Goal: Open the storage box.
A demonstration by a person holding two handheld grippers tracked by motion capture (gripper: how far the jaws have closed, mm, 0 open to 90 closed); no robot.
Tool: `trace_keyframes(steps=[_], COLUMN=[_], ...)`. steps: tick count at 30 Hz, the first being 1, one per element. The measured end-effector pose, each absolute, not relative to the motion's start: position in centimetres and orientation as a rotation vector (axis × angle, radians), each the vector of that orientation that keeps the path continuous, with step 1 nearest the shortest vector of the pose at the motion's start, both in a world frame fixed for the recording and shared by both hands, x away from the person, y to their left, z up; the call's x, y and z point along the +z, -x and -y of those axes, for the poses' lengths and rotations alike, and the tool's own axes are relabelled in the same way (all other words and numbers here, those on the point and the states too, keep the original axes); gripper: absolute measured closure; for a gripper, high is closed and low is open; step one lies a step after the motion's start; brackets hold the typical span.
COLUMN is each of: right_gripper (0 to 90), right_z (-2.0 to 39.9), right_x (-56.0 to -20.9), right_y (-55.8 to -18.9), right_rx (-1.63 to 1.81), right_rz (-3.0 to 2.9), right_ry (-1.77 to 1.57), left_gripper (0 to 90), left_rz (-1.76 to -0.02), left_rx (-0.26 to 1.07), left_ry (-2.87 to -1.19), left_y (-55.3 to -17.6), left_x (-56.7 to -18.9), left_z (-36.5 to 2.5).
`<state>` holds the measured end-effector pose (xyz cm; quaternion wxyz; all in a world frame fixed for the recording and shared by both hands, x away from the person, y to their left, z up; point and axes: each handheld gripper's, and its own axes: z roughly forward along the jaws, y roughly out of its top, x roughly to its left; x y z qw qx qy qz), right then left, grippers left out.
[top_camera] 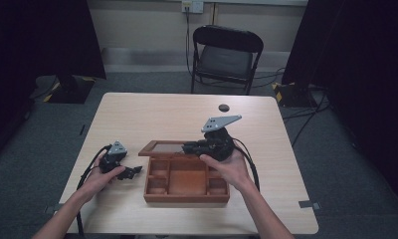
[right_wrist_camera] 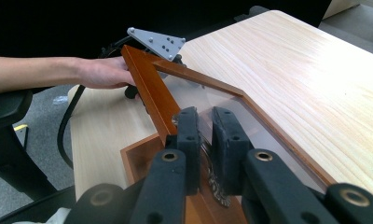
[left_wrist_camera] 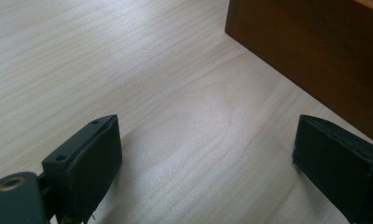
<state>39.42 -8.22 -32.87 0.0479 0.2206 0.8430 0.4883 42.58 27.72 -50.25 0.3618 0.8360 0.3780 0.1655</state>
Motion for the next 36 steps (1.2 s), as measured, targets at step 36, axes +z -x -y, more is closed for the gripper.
trace_keyframes(steps=[36], right_gripper=[79.2], right_z=[8.41], right_x=[-32.14], right_y=[-40.43], right_rx=[1.532], right_rz=[-2.501], right_ry=[-0.692], left_gripper=[7.5], left_rz=[-0.973], left_rx=[0.427], left_ry=[-2.154], left_y=[-42.58], left_x=[-50.25], left_z=[-27.72])
